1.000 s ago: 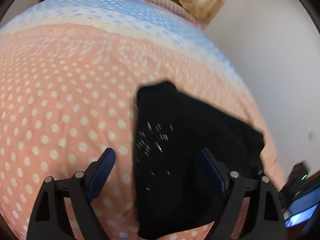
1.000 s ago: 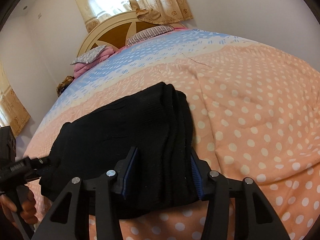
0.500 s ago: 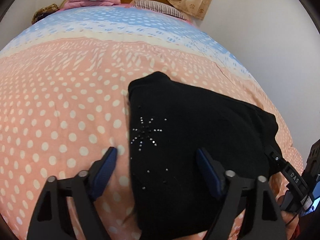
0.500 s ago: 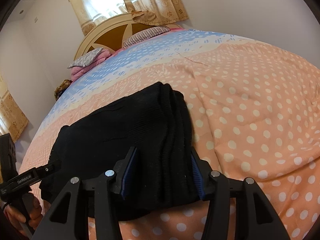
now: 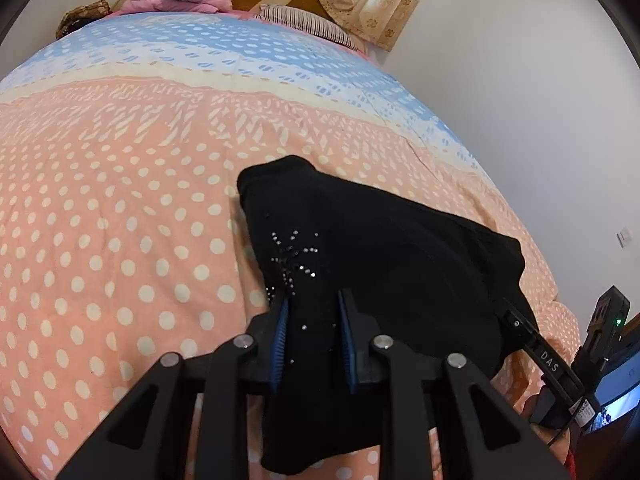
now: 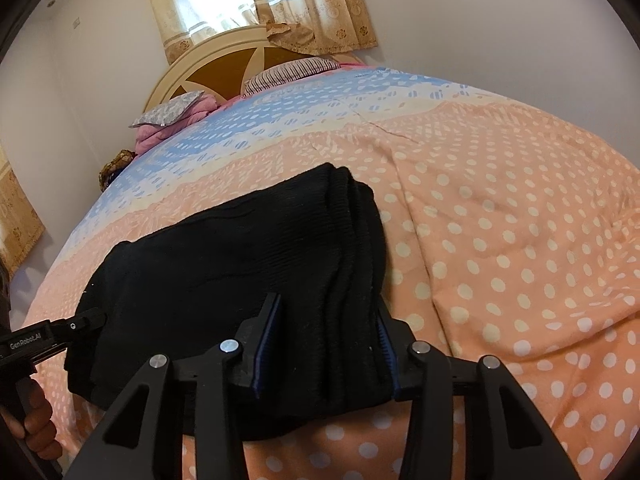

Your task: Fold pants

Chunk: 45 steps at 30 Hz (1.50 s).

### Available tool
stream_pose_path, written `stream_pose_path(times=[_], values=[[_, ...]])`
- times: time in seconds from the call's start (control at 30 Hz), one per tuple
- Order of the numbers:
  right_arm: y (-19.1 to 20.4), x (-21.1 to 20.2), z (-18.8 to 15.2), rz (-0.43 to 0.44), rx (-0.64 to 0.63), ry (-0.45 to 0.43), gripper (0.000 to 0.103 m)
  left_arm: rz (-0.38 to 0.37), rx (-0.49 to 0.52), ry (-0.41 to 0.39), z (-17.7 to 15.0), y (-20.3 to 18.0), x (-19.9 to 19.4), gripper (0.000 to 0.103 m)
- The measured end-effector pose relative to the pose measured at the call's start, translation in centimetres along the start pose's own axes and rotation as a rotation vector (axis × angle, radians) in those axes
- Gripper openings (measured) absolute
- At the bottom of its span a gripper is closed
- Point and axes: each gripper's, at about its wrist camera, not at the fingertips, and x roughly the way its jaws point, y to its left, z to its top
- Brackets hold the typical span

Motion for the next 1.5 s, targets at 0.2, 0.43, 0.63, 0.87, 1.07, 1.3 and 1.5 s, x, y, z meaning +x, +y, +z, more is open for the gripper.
stream_pose_path(times=[0.2, 0.43, 0.63, 0.87, 1.07, 1.3, 1.5], values=[[-0.8, 0.2, 0.0, 0.035, 0.044, -0.002, 0.047, -0.004, -0.093, 0.025, -0.3, 0.8, 0.7, 0.059], [-0.3, 0.1, 0.1, 0.022, 0.014, 0.003, 0.042, -0.058, -0.064, 0.039, -0.2, -0.2, 0.4, 0.018], [2.1, -2.3, 1.0, -0.033, -0.091, -0.058, 0.027, -0.042, -0.002, -0.029, 0.7, -1.0, -1.9, 0.014], [5.9, -4.6, 2.3, 0.021, -0.169, -0.12, 0.027, 0.102, 0.112, -0.122, 2.5, -1.5, -4.4, 0.014], [8.9, -4.3, 2.9, 0.059, -0.206, -0.138, 0.027, 0.194, 0.165, -0.162, 3.2, -0.9, -5.2, 0.014], [10.7, -4.0, 2.8, 0.043, -0.233, -0.132, 0.027, 0.205, 0.186, -0.141, 3.1, -0.3, -4.6, 0.014], [10.6, -4.4, 3.0, 0.02, -0.22, -0.135, 0.027, 0.168, 0.196, -0.132, 2.9, -0.8, -4.4, 0.014]])
